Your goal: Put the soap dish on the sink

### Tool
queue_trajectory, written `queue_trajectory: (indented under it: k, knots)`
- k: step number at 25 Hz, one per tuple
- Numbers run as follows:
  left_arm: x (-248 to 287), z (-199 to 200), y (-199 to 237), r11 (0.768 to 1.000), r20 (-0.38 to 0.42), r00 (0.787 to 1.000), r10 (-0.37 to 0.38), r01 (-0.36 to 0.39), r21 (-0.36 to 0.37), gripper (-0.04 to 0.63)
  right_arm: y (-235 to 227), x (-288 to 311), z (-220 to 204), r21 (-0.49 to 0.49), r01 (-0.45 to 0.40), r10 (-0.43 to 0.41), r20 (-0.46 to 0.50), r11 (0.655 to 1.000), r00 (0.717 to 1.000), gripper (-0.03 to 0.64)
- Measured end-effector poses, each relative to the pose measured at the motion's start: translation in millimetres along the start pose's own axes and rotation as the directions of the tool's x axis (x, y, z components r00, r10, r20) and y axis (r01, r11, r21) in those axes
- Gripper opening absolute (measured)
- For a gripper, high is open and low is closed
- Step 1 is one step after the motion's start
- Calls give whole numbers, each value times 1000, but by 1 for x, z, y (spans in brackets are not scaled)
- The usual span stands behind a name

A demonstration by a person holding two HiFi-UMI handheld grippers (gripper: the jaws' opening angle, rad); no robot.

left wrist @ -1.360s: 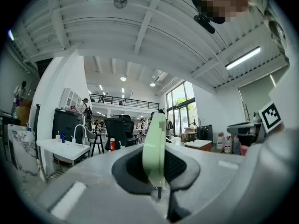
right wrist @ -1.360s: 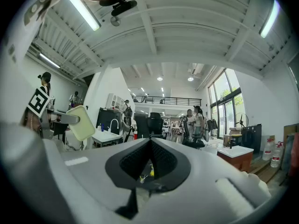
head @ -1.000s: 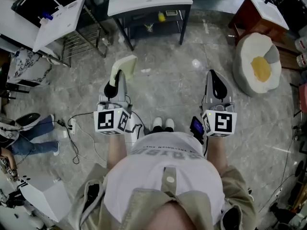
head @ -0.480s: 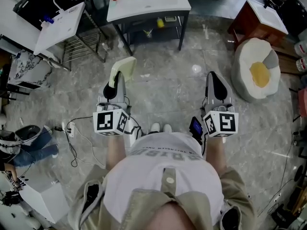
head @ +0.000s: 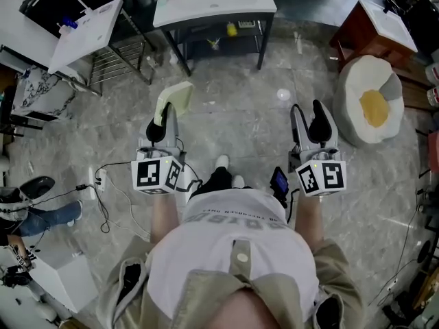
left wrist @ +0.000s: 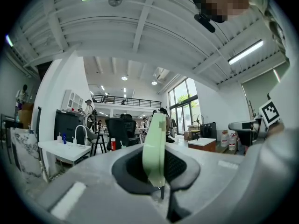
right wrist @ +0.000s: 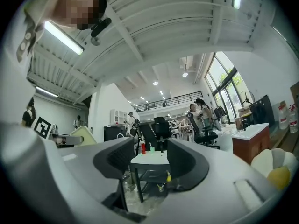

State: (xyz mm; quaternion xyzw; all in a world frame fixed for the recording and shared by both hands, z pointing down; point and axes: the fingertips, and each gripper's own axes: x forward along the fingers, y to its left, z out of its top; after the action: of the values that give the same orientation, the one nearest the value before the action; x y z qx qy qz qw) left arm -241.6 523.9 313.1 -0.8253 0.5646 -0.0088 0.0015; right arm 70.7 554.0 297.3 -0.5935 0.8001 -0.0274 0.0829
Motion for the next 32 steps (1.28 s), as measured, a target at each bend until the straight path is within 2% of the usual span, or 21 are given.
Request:
queue_trajectory:
  k: [2, 11, 24, 32]
  knots:
    - [6, -1, 5, 1000, -5, 1000, 3, -3, 3, 28, 1, 5, -2, -5, -7, 7, -7, 1000, 1000, 204]
    - [60, -13, 26, 999, -14, 999, -33, 32, -12, 28, -11, 46, -21, -20, 31, -32, -37, 999, 999, 204]
    - [176, 17, 94, 993, 70, 991, -116, 117, -10, 28, -12, 157, 0, -91, 87, -86, 16, 992, 996, 204]
    - [218, 8, 115, 989, 50, 988, -145, 147, -28, 28, -21, 199, -7, -96, 120, -122, -6, 988, 993, 204]
